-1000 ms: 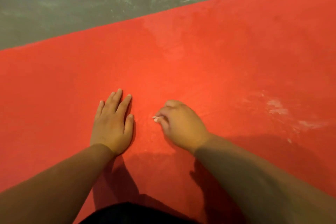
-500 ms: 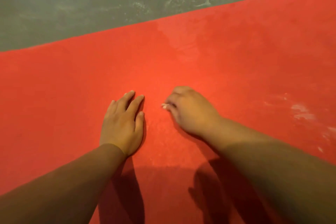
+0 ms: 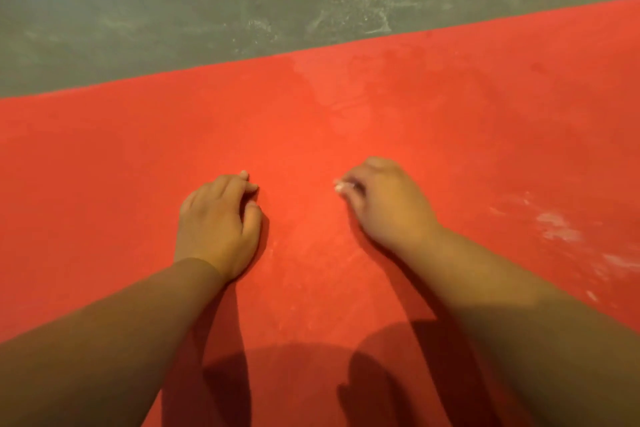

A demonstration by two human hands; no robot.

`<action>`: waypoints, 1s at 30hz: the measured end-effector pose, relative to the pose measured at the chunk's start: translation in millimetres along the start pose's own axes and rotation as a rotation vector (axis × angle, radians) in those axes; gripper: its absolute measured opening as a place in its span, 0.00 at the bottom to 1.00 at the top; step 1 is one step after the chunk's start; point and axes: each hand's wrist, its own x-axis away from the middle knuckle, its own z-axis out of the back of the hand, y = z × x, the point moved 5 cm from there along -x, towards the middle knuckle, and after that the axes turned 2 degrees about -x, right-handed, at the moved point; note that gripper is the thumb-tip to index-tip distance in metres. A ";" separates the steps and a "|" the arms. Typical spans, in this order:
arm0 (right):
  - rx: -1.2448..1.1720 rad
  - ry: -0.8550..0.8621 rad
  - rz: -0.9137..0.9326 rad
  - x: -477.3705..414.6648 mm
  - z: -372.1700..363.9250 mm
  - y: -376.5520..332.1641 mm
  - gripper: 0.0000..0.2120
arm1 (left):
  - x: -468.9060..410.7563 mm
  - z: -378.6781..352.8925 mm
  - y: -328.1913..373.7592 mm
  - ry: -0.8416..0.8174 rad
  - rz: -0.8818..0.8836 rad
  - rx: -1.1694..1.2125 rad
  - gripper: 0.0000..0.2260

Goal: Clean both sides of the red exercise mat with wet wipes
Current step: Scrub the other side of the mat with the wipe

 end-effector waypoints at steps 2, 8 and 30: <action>0.026 0.235 -0.363 -11.1 31.8 64.5 0.08 | -19.1 2.9 -1.9 0.042 -0.004 -0.021 0.16; -0.098 0.091 -0.055 -4.1 -18.3 -27.4 0.05 | -36.1 -16.8 -6.3 -0.164 -0.074 -0.063 0.30; 0.037 0.405 -0.559 -72.9 25.4 89.3 0.12 | -43.9 -21.8 -9.4 -0.187 -0.050 -0.102 0.34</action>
